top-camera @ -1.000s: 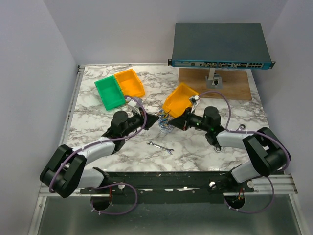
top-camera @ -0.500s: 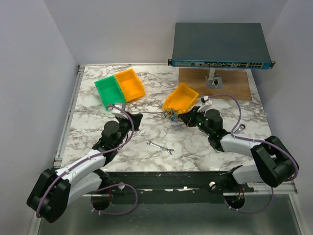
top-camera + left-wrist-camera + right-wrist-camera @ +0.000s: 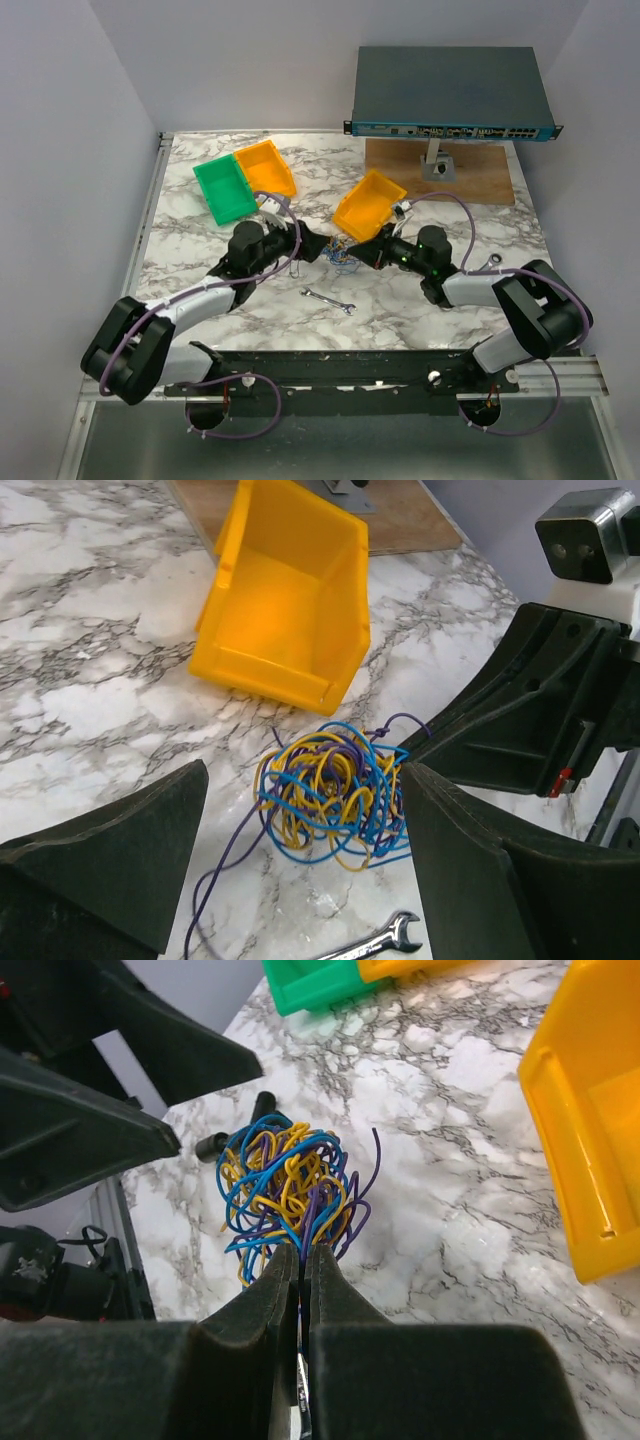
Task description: Untangle the cables
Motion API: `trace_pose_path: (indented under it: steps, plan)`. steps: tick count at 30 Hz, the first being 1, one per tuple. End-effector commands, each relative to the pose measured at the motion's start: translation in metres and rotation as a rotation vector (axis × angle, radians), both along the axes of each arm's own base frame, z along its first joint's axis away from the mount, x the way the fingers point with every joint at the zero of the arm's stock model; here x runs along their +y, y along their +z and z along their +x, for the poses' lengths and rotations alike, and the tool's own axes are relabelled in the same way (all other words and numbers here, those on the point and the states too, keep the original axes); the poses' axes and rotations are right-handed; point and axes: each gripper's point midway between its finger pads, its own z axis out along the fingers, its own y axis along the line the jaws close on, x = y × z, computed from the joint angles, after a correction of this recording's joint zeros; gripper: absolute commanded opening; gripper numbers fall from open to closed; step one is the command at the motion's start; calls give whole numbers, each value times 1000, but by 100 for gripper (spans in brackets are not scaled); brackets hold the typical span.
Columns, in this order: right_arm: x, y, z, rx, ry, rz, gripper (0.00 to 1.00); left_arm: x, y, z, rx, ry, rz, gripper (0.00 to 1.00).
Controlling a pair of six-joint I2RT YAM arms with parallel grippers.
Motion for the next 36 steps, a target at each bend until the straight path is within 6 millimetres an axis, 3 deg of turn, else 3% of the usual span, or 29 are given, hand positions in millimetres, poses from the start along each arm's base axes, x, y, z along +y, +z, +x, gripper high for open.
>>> trace_pose_path:
  steps: [1,5,13,15,19,21,24,28,33,36]
  plan:
    - [8,22,-7,-76,71,52,4,-24,-2,2,76,-120,8,81]
    - [4,20,-2,-86,33,29,4,-30,-22,8,181,-118,30,77]
    - [-6,14,13,-71,-72,-4,1,-43,-37,7,288,-178,33,72]
    - [-7,15,13,-71,-75,0,1,-46,-37,5,312,-191,28,55]
    - [-12,11,19,-65,-124,-18,1,-49,-35,-1,301,-229,8,0]
    - [-19,6,27,-43,-182,-42,1,-45,-30,2,275,-203,12,0]
    - [-36,-1,39,-18,-304,-92,1,-26,-25,7,217,-104,26,0]
    - [-78,-10,57,31,-571,-149,1,12,-19,17,176,69,7,0]
    - [-132,-17,64,90,-878,-202,1,72,-16,24,136,353,-29,0]
    - [-144,-15,62,93,-943,-195,1,99,-7,21,86,475,-67,0]
